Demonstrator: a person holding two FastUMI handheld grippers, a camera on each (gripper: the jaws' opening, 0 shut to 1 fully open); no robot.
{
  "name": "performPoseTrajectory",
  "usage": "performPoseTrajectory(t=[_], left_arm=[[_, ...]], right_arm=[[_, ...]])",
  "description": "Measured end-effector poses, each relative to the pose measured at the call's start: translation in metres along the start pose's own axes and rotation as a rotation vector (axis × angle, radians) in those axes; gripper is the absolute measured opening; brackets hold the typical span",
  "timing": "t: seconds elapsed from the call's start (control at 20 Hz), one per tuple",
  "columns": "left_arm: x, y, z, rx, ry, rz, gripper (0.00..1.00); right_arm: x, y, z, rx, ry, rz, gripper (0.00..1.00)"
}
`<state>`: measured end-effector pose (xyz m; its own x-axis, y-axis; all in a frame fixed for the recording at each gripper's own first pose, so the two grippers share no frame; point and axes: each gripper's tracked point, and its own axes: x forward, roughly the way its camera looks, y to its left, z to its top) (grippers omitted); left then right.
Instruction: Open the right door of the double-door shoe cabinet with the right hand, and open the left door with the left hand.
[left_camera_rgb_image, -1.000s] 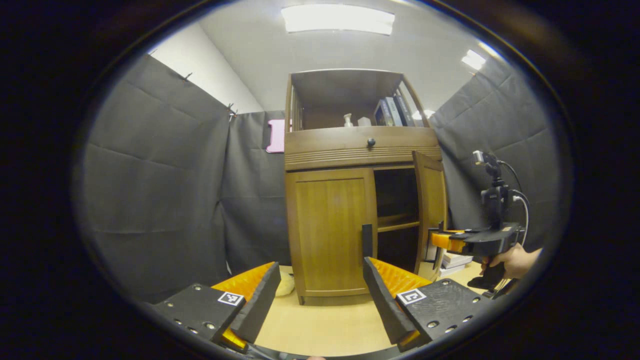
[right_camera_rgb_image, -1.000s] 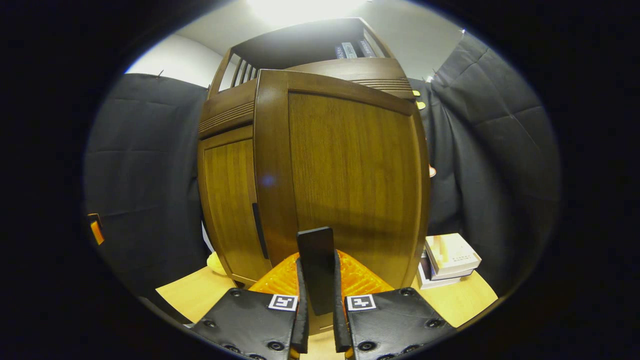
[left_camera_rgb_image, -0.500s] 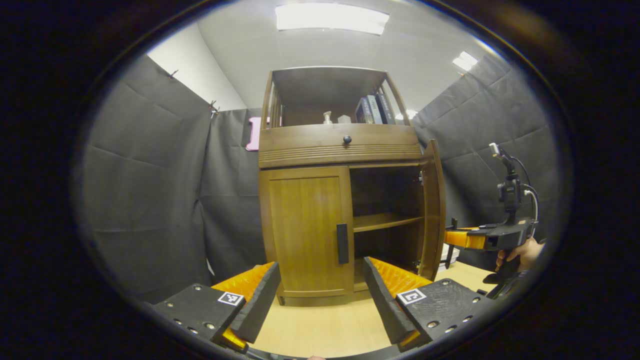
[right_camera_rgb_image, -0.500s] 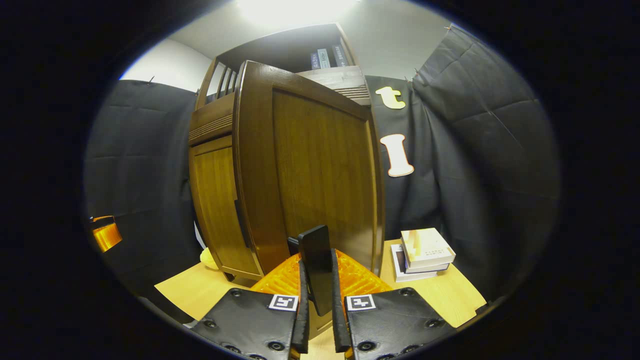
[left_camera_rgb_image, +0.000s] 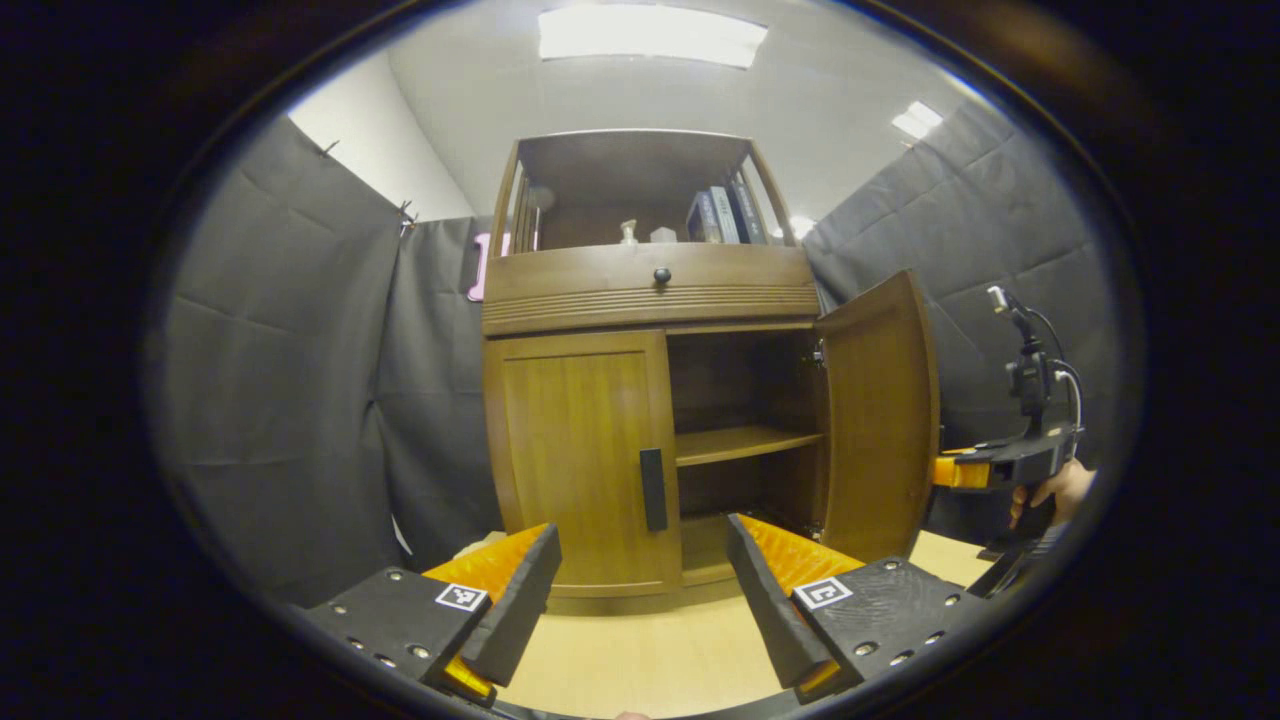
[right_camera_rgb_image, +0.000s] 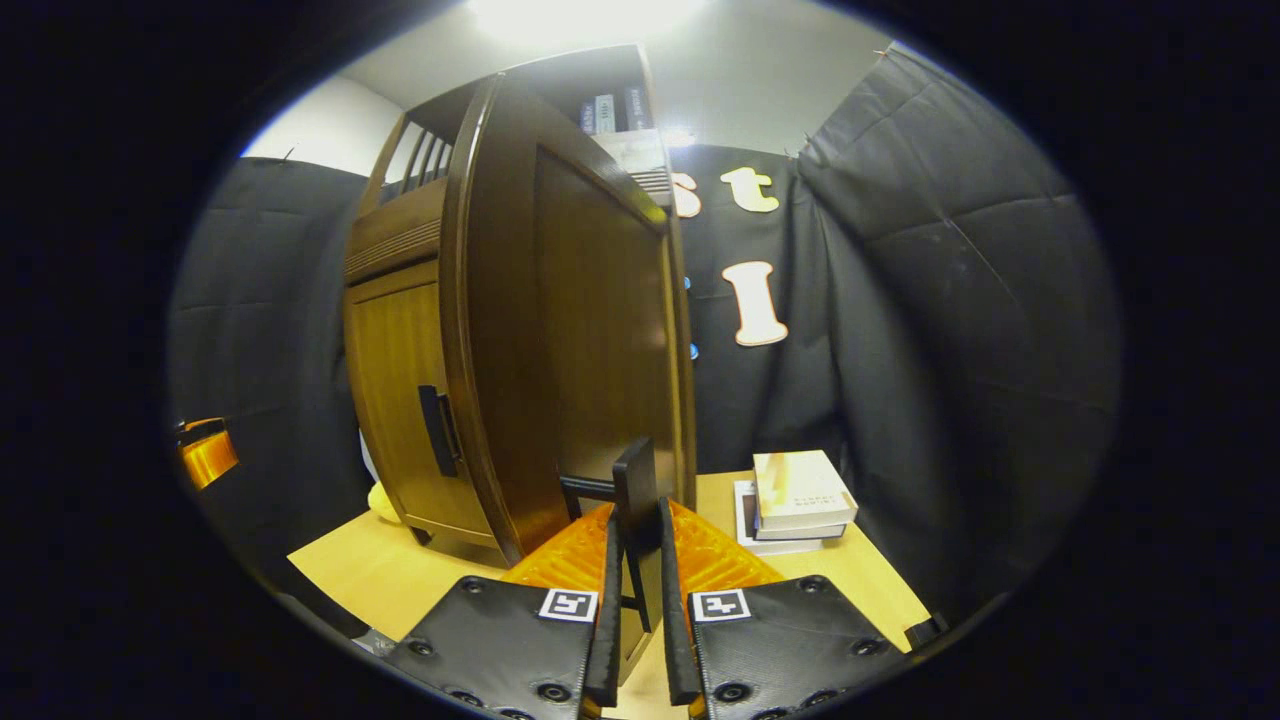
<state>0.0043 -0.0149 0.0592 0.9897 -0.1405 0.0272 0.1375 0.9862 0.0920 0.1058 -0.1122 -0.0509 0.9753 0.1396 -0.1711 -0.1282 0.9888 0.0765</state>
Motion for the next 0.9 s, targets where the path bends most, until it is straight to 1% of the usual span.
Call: performPoseTrajectory(t=[0.05, 0.1, 0.15, 0.3, 0.45, 0.5, 0.55, 0.6, 0.65, 0.7, 0.8, 0.85, 0.9], left_arm=[[0.000, 0.000, -0.001, -0.003, 0.002, 0.000, 0.96], [0.001, -0.001, -0.001, -0.007, 0.003, -0.003, 0.96], [0.001, -0.001, 0.000, -0.007, 0.006, -0.005, 0.96], [0.002, 0.000, 0.001, 0.006, 0.004, -0.010, 0.96], [0.005, 0.000, 0.002, 0.011, -0.002, -0.019, 0.96], [0.006, 0.000, 0.001, 0.013, -0.002, -0.023, 0.96], [0.006, 0.000, 0.001, 0.014, -0.003, -0.028, 0.96], [0.007, 0.000, 0.001, 0.017, -0.005, -0.033, 0.96], [0.008, 0.000, 0.000, 0.019, -0.006, -0.036, 0.96], [0.009, -0.001, 0.000, 0.020, -0.007, -0.040, 0.96], [0.009, -0.001, -0.002, 0.021, -0.008, -0.047, 0.96], [0.010, -0.001, -0.002, 0.022, -0.009, -0.050, 0.96], [0.010, -0.001, -0.002, 0.022, -0.009, -0.054, 0.96]], right_arm=[[0.000, -0.006, 0.002, 0.025, -0.008, -0.007, 0.19], [0.000, -0.013, 0.003, 0.045, -0.012, -0.010, 0.24], [-0.001, -0.017, 0.002, 0.061, -0.015, -0.008, 0.14], [-0.005, -0.033, 0.004, 0.061, -0.016, -0.026, 0.14], [-0.013, -0.042, 0.005, 0.025, -0.012, -0.048, 0.14], [-0.016, -0.050, 0.006, 0.003, -0.016, -0.075, 0.14], [-0.022, -0.054, 0.007, -0.011, -0.016, -0.083, 0.24], [-0.027, -0.062, 0.008, -0.013, -0.025, -0.109, 0.24], [-0.034, -0.064, 0.012, -0.001, -0.037, -0.117, 0.20], [-0.041, -0.064, 0.016, 0.025, -0.049, -0.125, 0.21], [-0.057, -0.068, 0.022, 0.054, -0.077, -0.157, 0.35], [-0.065, -0.072, 0.025, 0.059, -0.092, -0.181, 0.33], [-0.073, -0.070, 0.028, 0.069, -0.106, -0.187, 0.36]])
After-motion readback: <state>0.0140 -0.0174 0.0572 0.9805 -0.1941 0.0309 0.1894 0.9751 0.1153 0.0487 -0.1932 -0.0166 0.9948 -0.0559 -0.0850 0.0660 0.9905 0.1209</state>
